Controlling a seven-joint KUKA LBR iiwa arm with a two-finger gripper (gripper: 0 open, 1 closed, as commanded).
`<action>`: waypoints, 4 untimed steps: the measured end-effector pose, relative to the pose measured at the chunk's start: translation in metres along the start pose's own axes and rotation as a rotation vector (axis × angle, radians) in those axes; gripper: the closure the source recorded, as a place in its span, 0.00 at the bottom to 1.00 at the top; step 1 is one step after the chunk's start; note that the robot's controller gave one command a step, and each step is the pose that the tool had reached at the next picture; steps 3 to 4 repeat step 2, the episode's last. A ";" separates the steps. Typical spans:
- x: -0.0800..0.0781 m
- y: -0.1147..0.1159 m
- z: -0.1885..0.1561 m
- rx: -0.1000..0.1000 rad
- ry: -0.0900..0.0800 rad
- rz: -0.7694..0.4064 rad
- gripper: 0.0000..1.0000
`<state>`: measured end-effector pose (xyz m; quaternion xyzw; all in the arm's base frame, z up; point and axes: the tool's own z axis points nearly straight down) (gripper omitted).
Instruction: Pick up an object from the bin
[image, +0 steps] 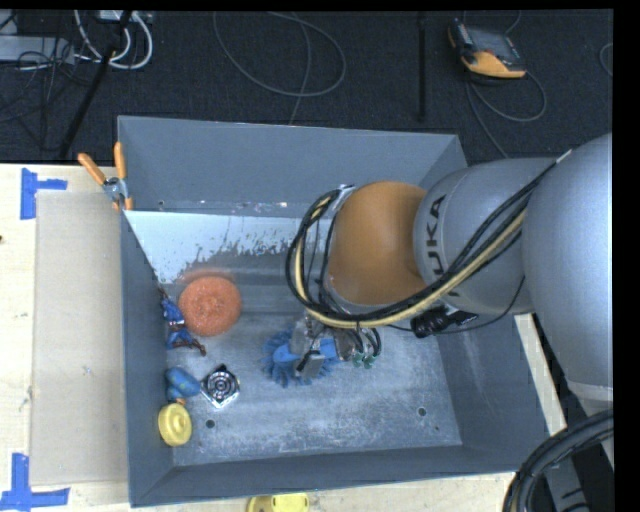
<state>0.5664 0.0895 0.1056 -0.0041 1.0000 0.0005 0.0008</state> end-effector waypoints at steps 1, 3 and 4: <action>0.000 0.000 0.000 0.000 0.000 0.000 1.00; 0.009 -0.044 -0.126 0.001 0.001 0.036 1.00; 0.009 -0.044 -0.126 0.001 0.001 0.036 1.00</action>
Offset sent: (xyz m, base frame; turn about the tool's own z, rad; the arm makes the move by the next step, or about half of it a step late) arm -0.0095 -0.0437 0.1261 0.0338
